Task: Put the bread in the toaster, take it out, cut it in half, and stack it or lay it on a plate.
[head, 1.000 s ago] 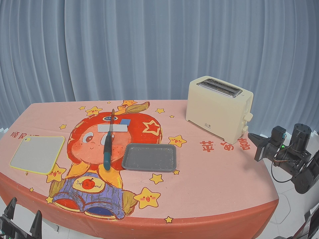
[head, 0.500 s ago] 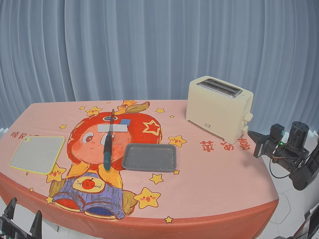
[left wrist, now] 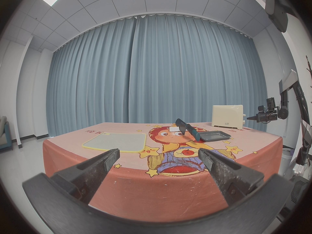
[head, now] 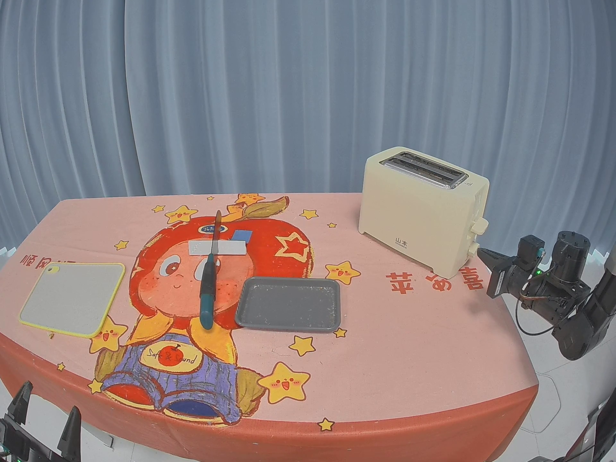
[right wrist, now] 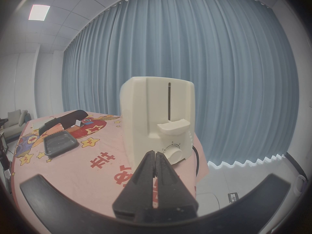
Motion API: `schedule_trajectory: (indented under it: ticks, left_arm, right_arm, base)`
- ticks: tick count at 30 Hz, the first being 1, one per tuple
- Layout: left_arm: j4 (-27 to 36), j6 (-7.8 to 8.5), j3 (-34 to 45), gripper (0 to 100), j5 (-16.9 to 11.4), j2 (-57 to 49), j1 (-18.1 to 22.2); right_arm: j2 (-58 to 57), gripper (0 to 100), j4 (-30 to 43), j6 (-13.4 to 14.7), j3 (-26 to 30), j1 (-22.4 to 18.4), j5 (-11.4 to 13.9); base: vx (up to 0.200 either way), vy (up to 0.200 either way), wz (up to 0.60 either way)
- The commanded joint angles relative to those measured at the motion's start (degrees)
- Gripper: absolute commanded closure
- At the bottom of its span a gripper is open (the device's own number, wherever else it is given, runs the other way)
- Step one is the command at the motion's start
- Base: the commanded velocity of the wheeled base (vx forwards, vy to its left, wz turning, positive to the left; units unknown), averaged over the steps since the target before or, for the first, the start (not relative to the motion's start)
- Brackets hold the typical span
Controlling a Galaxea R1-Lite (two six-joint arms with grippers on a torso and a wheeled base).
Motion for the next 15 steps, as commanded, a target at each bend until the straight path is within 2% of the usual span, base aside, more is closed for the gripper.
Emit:
schedule_trajectory:
  ticks: [1,6,15]
  left_arm:
    - [-0.1,0.0,1.0,0,0.0,0.1,0.0]
    - [0.0,0.0,1.0,0,0.0,0.1,0.0]
    - [0.0,0.0,1.0,0,0.0,0.0,0.0]
  right_arm:
    - [1.1,100,0.0,0.1,-0.7,-0.4,0.1]
    - [1.8,100,-0.1,1.8,-1.9,-0.4,-0.2]
    - [2.6,100,-0.1,2.0,-3.2,-0.4,-1.6]
  base:
    - [0.0,0.0,0.0]
    - [0.0,0.0,0.0]
    - [0.0,0.0,0.0]
